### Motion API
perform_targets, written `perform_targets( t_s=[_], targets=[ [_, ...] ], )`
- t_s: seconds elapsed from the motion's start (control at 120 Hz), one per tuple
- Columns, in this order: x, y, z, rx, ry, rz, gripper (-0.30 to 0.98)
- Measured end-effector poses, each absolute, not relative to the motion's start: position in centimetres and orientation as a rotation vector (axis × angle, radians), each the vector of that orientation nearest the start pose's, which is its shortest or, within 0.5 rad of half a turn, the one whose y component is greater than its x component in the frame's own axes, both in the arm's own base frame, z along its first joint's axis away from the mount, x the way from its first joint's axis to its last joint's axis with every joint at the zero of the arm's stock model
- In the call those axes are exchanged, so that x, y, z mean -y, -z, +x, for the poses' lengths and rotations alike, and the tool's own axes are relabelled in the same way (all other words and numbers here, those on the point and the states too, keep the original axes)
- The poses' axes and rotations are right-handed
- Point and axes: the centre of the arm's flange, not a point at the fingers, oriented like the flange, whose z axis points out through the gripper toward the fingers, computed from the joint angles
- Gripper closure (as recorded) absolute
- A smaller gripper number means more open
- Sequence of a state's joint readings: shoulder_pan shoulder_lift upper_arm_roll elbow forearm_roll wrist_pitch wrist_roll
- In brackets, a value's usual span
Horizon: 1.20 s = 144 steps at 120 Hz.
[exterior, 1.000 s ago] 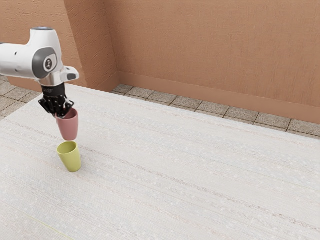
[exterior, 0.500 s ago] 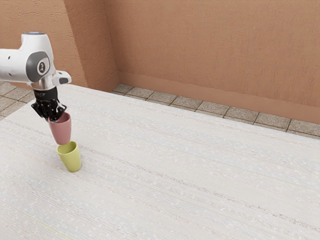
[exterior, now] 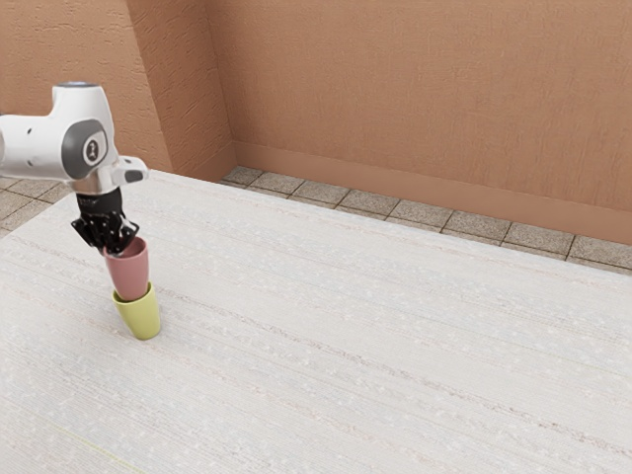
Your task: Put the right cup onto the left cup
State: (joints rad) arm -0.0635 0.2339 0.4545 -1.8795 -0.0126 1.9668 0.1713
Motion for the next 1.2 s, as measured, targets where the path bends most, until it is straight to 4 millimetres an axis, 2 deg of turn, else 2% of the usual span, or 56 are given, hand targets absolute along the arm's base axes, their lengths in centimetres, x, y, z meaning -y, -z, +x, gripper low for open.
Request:
perform_targets(
  t_s=[0.15,0.325,0.467,0.6,0.817,0.908,1.0,1.2],
  targets=[
    [-21.5,-38.0,55.2,0.339,-0.224,-3.068,0.78],
    [-21.4,-37.8,55.3,0.332,-0.215,-3.076,0.39],
    [-21.4,-37.8,55.3,0.326,-0.21,-3.078,0.2],
    [-21.1,-38.6,55.7,0.311,-0.191,-3.08,0.11],
    [-19.8,-41.4,56.4,0.273,-0.158,-3.092,0.04],
    [-18.1,-42.9,56.5,0.232,-0.147,-3.106,0.03],
    [-15.5,-44.5,56.7,0.166,-0.136,-3.12,0.02],
    [-9.6,-50.1,58.8,-0.006,-0.072,-3.115,0.01]
  ],
)
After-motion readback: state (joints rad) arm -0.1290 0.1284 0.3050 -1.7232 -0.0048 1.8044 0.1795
